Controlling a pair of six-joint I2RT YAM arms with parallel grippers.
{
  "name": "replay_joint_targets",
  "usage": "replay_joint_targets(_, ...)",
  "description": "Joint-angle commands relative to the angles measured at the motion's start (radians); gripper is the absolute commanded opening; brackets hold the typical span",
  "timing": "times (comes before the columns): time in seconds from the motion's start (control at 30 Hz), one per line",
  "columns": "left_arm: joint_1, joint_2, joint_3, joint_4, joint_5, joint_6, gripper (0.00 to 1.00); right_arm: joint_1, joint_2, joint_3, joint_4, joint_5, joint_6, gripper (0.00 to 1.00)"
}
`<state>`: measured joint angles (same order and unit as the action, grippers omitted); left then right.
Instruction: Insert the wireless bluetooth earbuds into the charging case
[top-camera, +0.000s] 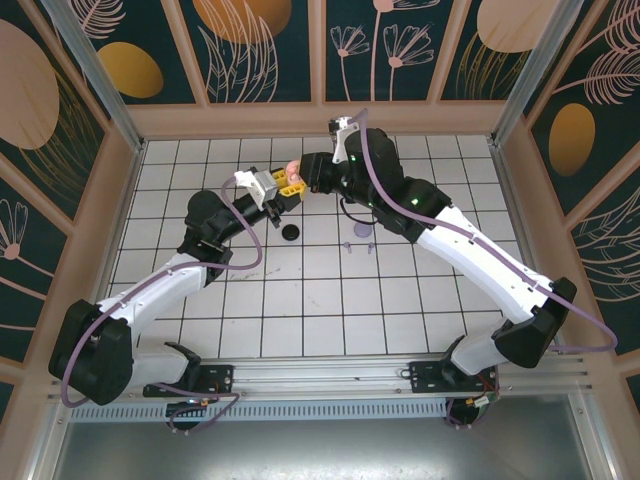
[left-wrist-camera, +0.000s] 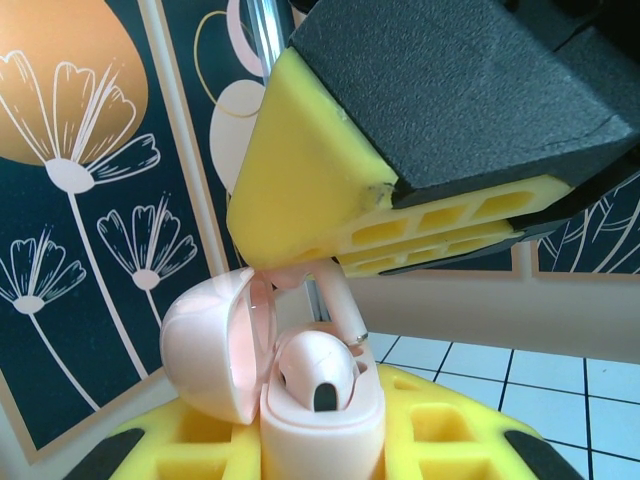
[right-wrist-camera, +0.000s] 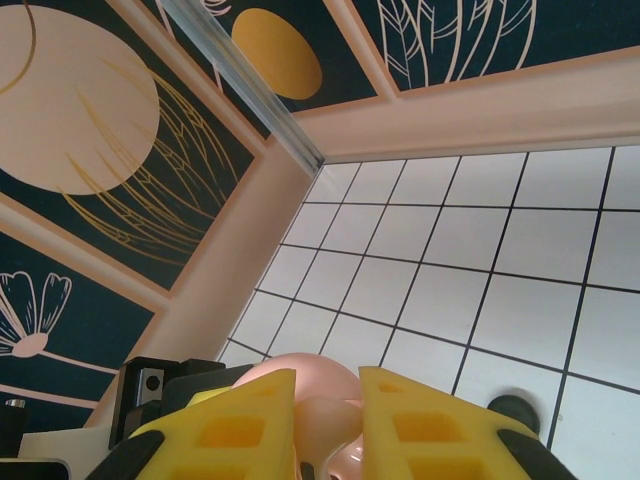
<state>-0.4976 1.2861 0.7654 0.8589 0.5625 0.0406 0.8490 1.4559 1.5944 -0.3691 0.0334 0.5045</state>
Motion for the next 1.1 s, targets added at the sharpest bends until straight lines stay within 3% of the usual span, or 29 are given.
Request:
replay_joint_targets(0.0,-0.006,0.002,0.040,0.030,0.014,-0.002,0.00,0.016,0.009,-0.028,0.027,-0.014,0.012,0.20)
replay_joint_targets(0.9,-0.006,0.002,0.052,0.023,0.002,0.002,0.00,0.139,0.021,-0.092,-0.002,0.118,-0.098,0.18)
replay_joint_targets(0.97,-0.006,0.002,0.053,0.022,0.004,0.001,0.00,0.139,0.016,-0.095,-0.001,0.136,-0.090,0.21)
replay_joint_targets(1.07,-0.006,0.004,0.052,0.020,0.007,-0.001,0.00,0.130,0.010,-0.075,0.002,0.153,-0.072,0.40)
